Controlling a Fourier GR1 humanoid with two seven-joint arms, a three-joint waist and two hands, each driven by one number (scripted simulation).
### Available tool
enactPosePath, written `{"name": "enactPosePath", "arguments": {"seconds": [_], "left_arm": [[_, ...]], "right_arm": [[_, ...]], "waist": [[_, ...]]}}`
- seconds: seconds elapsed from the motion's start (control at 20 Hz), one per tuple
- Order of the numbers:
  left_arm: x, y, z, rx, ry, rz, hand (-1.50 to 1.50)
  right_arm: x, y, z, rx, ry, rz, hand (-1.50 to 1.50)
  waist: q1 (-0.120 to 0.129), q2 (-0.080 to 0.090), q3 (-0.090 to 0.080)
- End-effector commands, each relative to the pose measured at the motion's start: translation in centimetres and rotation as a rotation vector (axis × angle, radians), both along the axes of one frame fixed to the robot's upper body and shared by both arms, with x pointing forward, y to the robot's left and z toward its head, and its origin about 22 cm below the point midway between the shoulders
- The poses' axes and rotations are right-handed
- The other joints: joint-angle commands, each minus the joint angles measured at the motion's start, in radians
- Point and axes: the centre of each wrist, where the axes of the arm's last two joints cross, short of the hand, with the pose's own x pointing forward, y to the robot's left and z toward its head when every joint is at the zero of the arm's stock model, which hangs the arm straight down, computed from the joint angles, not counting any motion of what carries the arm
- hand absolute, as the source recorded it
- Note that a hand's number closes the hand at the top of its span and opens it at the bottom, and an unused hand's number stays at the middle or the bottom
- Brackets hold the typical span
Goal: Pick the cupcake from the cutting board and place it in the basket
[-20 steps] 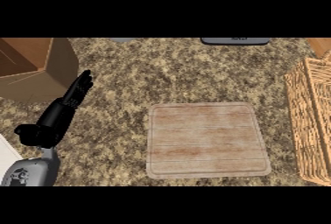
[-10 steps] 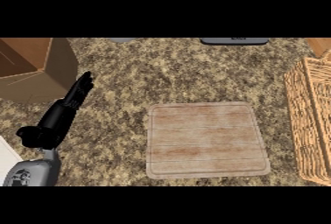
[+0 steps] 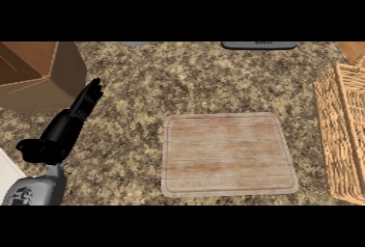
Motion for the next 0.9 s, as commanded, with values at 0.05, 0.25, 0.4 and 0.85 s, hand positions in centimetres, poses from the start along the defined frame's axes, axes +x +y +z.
{"name": "enactPosePath", "arguments": {"seconds": [0.05, 0.25, 0.4, 0.85], "left_arm": [[1.1, 0.6, 0.7, 0.009, 0.011, 0.006, 0.0], [1.1, 1.0, -0.6, -0.005, 0.013, -0.002, 0.0], [0.7, -0.6, 0.6, -0.002, -0.003, -0.005, 0.0], [0.8, -1.5, 0.0, -0.013, 0.02, -0.007, 0.0]], "right_arm": [[1.2, -0.3, 1.0, -0.026, -0.013, 0.008, -1.5], [1.4, -1.6, 0.0, -0.024, -0.062, 0.066, -1.5], [2.3, -1.3, 2.3, 0.039, -0.1, 0.103, -1.5], [-2.5, -7.4, 5.9, 0.321, -0.137, 0.064, -1.5]], "waist": [[-0.004, -0.001, -0.001], [-0.004, 0.0, -0.001], [-0.002, -0.001, -0.001], [-0.011, -0.002, 0.0]]}}
